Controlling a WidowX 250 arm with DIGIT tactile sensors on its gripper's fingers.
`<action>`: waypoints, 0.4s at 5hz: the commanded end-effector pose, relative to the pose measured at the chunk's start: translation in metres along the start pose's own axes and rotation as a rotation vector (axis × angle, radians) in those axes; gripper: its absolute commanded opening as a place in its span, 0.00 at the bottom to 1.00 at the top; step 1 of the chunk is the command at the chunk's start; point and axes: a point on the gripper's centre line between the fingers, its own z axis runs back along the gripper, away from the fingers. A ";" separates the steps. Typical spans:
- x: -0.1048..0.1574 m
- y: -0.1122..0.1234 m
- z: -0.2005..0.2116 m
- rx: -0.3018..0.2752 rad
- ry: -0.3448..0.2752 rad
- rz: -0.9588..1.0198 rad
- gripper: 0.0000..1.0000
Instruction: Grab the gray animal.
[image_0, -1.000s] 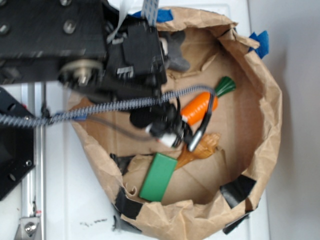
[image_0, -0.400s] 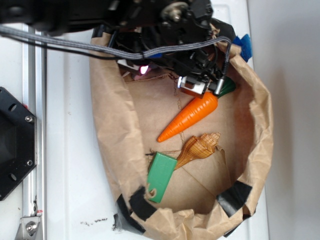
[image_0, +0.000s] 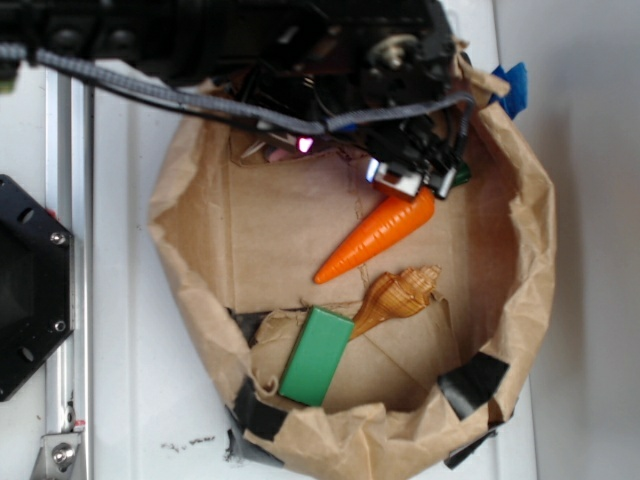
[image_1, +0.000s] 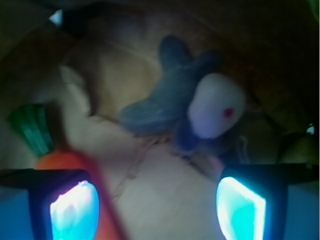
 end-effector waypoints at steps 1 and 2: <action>0.008 -0.002 0.031 -0.087 -0.062 0.015 1.00; 0.015 0.008 0.014 -0.034 -0.055 0.014 1.00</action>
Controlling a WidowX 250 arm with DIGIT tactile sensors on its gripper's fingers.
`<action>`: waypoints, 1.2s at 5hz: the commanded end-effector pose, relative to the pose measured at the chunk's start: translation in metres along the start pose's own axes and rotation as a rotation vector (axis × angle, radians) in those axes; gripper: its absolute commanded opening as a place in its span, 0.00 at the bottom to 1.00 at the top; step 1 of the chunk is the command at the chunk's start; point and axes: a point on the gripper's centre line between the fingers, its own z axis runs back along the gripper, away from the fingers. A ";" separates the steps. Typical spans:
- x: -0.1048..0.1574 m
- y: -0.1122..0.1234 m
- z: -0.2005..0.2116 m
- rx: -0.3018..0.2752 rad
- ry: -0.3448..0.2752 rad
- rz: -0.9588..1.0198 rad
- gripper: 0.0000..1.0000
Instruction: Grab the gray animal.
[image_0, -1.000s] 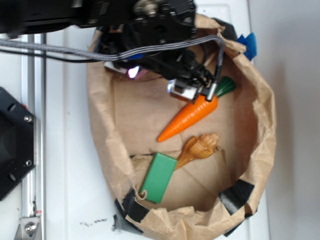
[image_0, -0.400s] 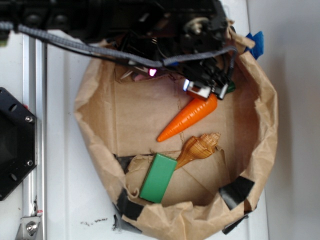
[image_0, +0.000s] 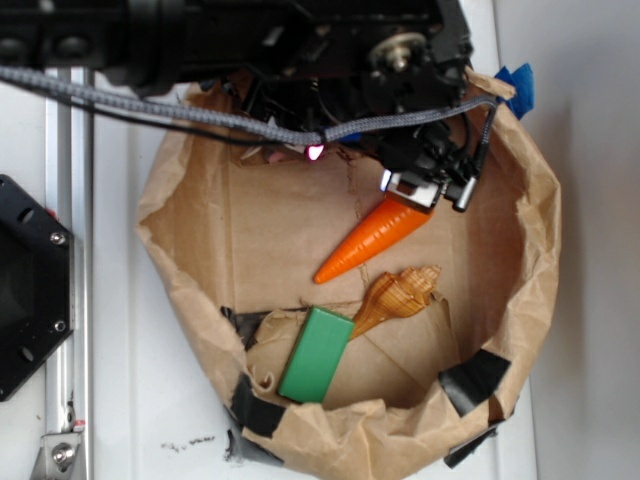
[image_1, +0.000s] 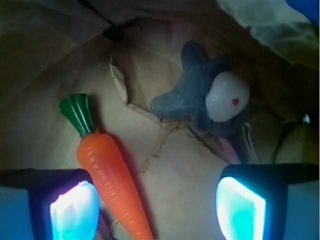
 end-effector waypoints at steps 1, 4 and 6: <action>0.017 0.021 -0.012 0.026 -0.039 0.018 1.00; 0.038 0.046 -0.012 0.047 -0.198 0.156 1.00; 0.053 0.039 -0.020 0.070 -0.201 0.167 1.00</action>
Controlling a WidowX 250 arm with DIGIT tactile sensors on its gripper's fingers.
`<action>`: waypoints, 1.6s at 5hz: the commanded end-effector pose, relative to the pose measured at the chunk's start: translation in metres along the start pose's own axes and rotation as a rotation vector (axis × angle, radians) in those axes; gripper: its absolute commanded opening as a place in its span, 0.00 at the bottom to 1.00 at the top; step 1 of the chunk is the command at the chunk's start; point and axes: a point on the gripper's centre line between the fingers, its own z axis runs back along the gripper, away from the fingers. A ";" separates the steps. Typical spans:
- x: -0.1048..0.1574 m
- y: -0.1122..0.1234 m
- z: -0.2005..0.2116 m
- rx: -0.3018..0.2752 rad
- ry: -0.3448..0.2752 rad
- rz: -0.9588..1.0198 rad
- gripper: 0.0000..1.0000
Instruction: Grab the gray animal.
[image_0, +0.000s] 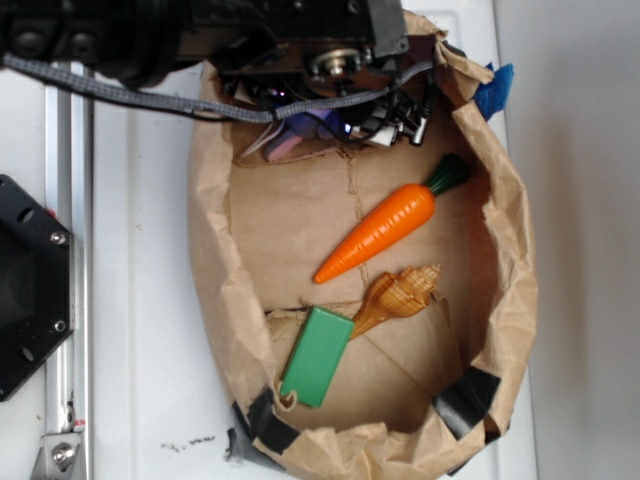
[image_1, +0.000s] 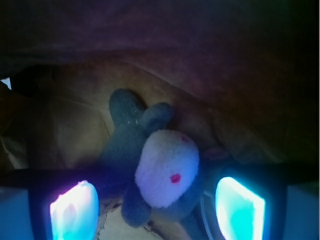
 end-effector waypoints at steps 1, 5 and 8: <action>0.027 -0.005 0.002 -0.002 -0.047 0.045 1.00; 0.016 -0.010 -0.014 0.029 -0.099 -0.020 0.00; 0.007 -0.001 -0.013 0.027 -0.108 -0.032 0.00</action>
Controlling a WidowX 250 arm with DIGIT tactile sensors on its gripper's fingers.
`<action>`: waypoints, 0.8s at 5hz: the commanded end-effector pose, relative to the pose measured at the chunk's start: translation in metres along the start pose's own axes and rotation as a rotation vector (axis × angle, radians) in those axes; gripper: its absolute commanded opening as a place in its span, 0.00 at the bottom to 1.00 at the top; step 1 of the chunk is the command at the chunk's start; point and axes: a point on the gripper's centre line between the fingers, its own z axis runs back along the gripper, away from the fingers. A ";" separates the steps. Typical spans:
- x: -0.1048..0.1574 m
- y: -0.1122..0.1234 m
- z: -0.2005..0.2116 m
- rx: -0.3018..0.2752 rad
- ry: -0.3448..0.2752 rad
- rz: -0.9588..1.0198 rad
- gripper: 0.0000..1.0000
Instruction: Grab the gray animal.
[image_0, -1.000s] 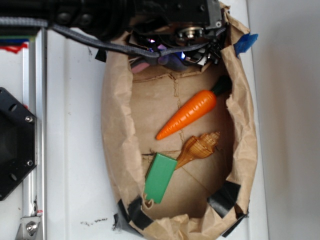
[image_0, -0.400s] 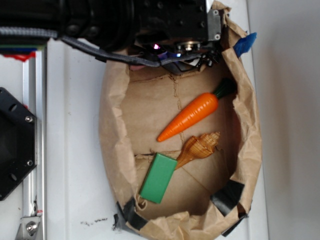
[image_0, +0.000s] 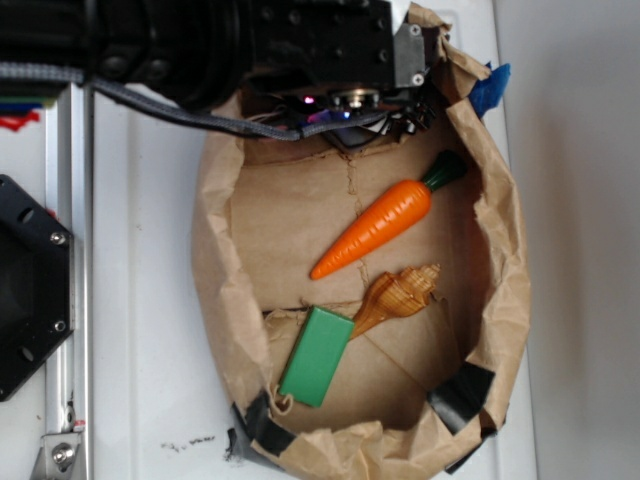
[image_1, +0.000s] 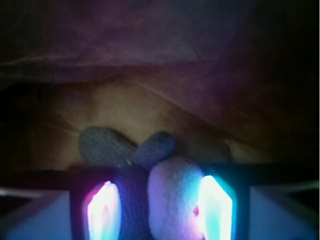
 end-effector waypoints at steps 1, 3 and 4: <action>-0.003 0.007 0.011 -0.023 -0.026 -0.010 0.00; 0.002 0.001 0.018 -0.022 -0.028 -0.033 0.00; -0.001 0.003 0.025 -0.031 -0.014 -0.061 0.00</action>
